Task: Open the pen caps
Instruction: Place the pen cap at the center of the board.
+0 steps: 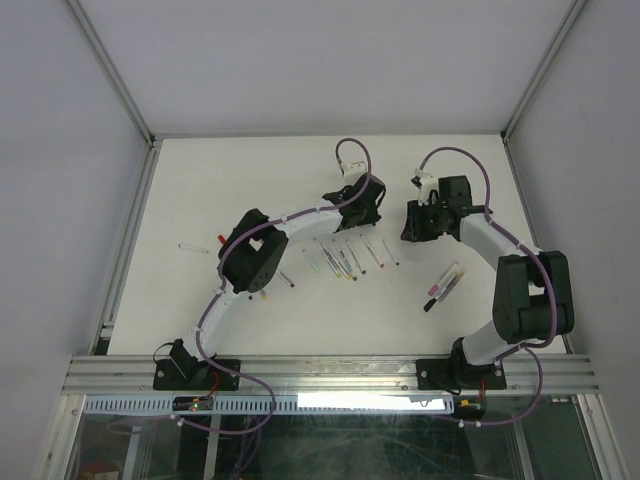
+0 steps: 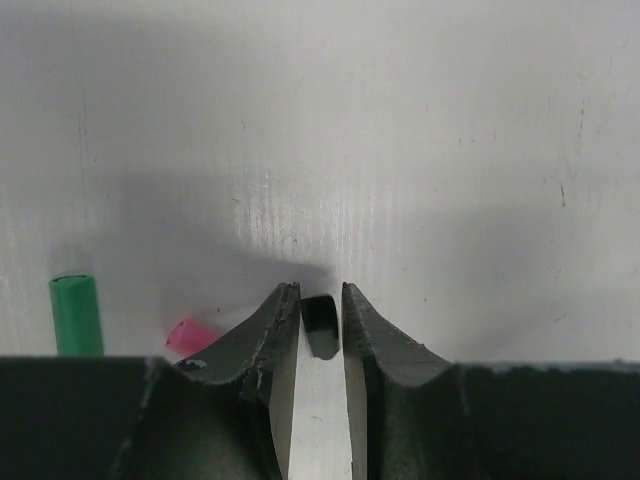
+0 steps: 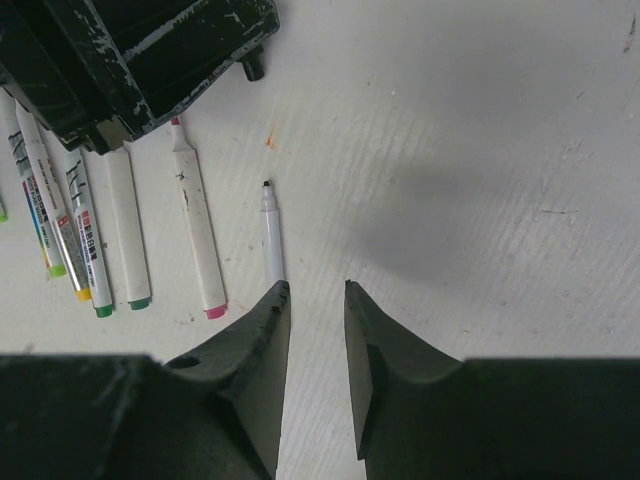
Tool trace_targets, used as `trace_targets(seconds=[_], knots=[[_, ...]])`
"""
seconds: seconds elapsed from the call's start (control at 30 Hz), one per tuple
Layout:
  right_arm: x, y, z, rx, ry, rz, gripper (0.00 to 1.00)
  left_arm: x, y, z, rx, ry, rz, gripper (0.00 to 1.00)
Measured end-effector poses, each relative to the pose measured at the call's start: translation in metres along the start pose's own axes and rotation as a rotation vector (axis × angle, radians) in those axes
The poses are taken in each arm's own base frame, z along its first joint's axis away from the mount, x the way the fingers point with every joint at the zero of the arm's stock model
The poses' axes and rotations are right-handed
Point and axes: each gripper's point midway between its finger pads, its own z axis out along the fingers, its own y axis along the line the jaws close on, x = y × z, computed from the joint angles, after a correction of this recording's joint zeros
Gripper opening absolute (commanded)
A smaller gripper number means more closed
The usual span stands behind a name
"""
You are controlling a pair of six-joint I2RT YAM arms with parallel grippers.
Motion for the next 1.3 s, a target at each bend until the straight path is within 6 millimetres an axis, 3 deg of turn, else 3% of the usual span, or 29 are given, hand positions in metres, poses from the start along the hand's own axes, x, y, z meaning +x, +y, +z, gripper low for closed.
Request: trace_targets(seconds=[0.27, 0.5, 0.73, 0.87, 1.03, 1.17, 1.23, 1.3], knots=[[0.0, 0.0, 0.0, -0.003, -0.001, 0.005, 0.3, -0.001, 0.001, 0.001, -0.008, -0.006, 0.005, 0.28], [0.0, 0.003, 0.0, -0.02, -0.002, 0.008, 0.31, -0.003, 0.002, 0.0, -0.008, -0.006, 0.036, 0.37], [-0.001, 0.016, -0.006, -0.1, -0.011, -0.034, 0.33, -0.023, -0.009, -0.019, 0.023, -0.044, 0.117, 0.42], [-0.001, 0.031, -0.022, -0.199, -0.022, -0.105, 0.34, -0.043, -0.012, -0.066, 0.09, -0.101, 0.168, 0.46], [-0.01, 0.045, -0.054, -0.332, -0.084, -0.189, 0.35, -0.061, -0.003, -0.159, 0.263, -0.227, 0.22, 0.71], [-0.018, 0.058, -0.083, -0.424, -0.158, -0.277, 0.4, -0.052, 0.02, -0.218, 0.39, -0.312, 0.256, 0.88], [-0.019, 0.07, -0.095, -0.487, -0.183, -0.338, 0.42, -0.044, 0.034, -0.238, 0.432, -0.34, 0.271, 0.97], [-0.016, 0.083, -0.108, -0.564, -0.196, -0.411, 0.48, -0.034, 0.047, -0.255, 0.465, -0.36, 0.287, 0.99]])
